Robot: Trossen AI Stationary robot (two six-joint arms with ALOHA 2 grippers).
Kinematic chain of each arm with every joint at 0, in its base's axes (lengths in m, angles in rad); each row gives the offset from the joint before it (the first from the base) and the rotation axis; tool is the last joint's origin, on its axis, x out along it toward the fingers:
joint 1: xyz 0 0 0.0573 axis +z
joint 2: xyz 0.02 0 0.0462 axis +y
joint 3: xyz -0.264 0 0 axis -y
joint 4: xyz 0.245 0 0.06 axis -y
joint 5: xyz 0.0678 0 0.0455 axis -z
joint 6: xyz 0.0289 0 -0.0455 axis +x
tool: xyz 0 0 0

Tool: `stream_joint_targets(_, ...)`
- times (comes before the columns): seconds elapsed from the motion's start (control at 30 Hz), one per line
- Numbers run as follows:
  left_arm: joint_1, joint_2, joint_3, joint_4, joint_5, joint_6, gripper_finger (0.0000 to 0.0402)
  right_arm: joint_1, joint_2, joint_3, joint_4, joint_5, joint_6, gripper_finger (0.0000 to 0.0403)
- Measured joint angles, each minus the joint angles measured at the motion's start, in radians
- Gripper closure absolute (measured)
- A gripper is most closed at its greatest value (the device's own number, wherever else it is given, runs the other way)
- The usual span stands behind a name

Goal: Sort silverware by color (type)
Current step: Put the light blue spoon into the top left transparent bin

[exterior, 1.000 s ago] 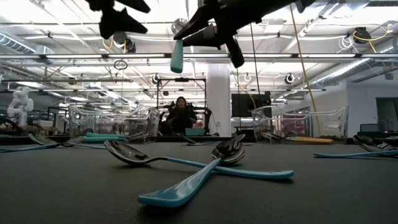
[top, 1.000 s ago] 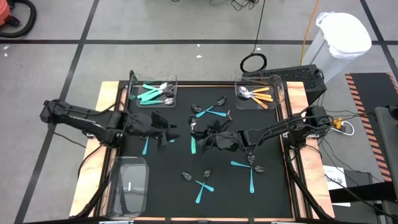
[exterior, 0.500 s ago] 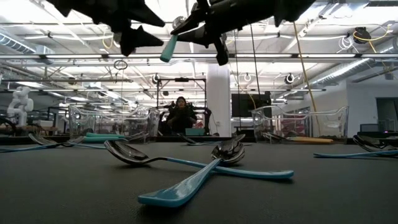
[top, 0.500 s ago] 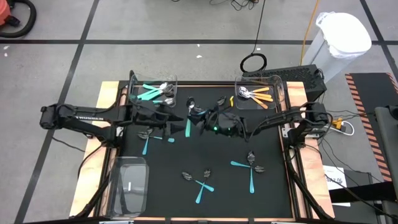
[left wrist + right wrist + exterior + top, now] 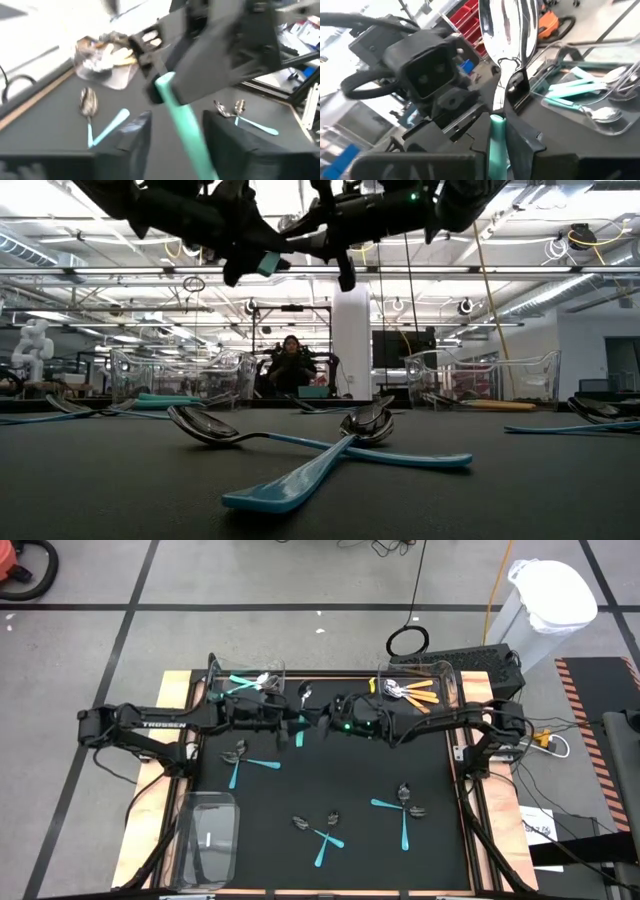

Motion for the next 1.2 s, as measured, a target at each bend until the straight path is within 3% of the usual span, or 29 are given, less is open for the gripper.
stream_joint_targets(0.17,0.053,-0.004,0.0,0.002,0.007,0.129,0.0362,-0.058,-0.008,0.0,-0.023,-0.156,0.07,0.032)
stream_joint_targets(0.2,0.065,-0.005,0.0,0.002,0.01,0.154,0.0369,-0.069,-0.014,0.0,-0.04,-0.186,0.07,0.0308)
stream_joint_targets(0.43,0.179,-0.005,0.02,-0.05,-0.004,0.203,0.0359,-0.143,-0.154,0.0,-0.328,-0.211,0.042,0.0248)
stream_joint_targets(0.63,0.271,-0.003,0.134,-0.393,-0.238,0.531,0.0364,-0.221,-0.334,0.0,-0.606,-0.211,-0.126,0.0237)
stream_joint_targets(0.73,0.334,0.017,0.202,-0.606,-0.36,0.573,0.036,-0.264,-0.407,0.001,-0.712,-0.209,-0.214,0.0237)
stream_joint_targets(0.93,0.453,0.071,0.224,-0.808,-0.415,0.69,0.0357,-0.323,-0.45,0.001,-0.783,-0.208,-0.417,0.0237)
stream_joint_targets(1.1,0.499,0.114,0.224,-0.841,-0.44,0.735,0.0355,-0.337,-0.447,0.001,-0.765,-0.204,-0.463,0.0237)
stream_joint_targets(1.2,0.511,0.135,0.224,-0.813,-0.453,0.735,0.0344,-0.342,-0.445,0.001,-0.787,-0.138,-0.455,0.0243)
